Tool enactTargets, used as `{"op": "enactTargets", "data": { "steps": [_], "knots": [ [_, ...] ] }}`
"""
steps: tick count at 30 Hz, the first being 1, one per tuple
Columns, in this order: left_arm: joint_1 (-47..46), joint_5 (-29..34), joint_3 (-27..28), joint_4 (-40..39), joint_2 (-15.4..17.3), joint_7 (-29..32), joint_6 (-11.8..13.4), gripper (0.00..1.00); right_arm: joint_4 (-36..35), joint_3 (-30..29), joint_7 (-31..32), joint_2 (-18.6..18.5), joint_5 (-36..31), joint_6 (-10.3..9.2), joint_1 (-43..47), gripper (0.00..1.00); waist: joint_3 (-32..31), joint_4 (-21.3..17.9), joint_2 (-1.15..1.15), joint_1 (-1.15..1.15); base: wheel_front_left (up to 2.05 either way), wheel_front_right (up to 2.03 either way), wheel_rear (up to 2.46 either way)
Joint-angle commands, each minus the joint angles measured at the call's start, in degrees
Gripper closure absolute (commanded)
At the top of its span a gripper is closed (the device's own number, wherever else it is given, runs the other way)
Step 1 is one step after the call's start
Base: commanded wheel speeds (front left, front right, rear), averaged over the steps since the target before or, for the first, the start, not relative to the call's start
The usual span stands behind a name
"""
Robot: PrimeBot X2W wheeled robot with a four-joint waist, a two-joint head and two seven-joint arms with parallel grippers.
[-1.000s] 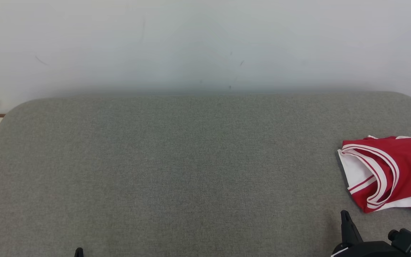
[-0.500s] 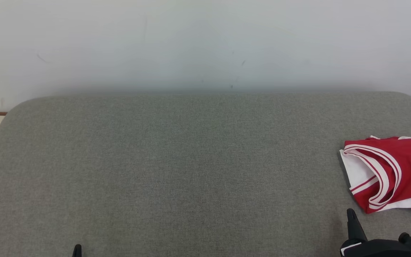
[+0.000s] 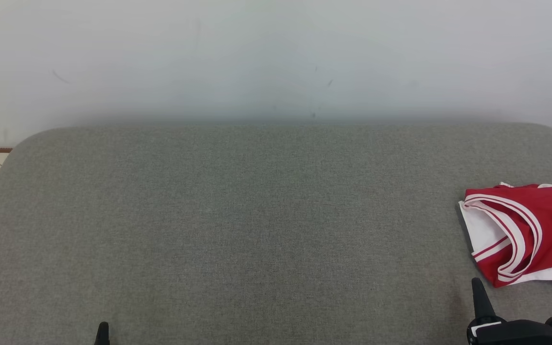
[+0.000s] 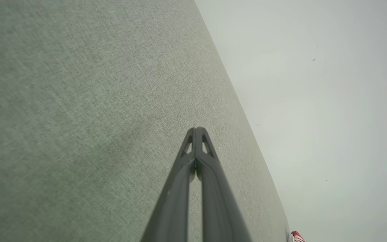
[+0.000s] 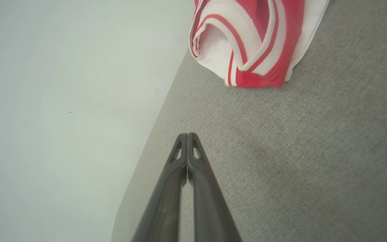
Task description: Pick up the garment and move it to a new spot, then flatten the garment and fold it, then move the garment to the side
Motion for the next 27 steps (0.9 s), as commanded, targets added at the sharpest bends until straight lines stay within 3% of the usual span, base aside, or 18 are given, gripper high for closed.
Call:
{"op": "enactTargets", "data": {
  "steps": [1, 27],
  "knots": [
    [-0.99, -1.98, 0.29, -0.84, 0.48, 0.49, -0.52, 1.00, -0.90, -0.48, 0.54, 0.02, 2.04, -0.02, -0.43, 1.00, 0.03, 0.05, 0.00, 0.00, 0.00, 0.00, 0.00],
    [-1.56, -16.80, 0.78, -1.88, 0.56, 4.09, -2.05, 1.00, -2.92, -3.35, 4.20, 0.78, 17.00, -0.04, -0.19, 1.00, 0.34, 0.71, 0.00, 0.00, 0.00, 0.00, 0.00]
  ]
}}
